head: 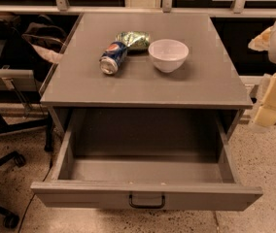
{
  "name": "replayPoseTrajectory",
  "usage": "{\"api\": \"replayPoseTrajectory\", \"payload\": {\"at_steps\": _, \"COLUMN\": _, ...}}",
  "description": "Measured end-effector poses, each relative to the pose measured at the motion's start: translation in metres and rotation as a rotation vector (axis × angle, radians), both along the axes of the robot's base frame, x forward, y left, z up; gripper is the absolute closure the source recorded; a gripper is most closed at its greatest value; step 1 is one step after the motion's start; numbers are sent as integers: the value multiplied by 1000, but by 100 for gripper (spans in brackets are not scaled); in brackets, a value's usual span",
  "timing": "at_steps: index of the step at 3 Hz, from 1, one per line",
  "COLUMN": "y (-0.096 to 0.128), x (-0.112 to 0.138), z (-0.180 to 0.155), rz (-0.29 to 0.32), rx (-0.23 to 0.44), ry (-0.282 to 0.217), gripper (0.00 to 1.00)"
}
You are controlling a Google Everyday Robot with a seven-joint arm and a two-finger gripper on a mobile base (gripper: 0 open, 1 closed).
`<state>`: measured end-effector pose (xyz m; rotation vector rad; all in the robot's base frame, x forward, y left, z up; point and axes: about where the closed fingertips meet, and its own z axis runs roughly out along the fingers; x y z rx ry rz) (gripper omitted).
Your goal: Close top drawer
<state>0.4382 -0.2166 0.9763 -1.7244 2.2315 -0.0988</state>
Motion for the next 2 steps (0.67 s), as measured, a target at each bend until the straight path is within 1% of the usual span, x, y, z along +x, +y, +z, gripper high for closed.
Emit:
{"api": "replayPoseTrajectory", "payload": {"at_steps": 1, "y": 0, "x": 0, "z": 0, "rz": 0, "rx": 0, "ry": 0, "gripper": 0}}
{"api": "replayPoseTrajectory", "payload": {"at_steps": 2, "y": -2, "x": -4, "z": 2, "rz": -30, "rx": 20, "ry": -43, "gripper": 0}}
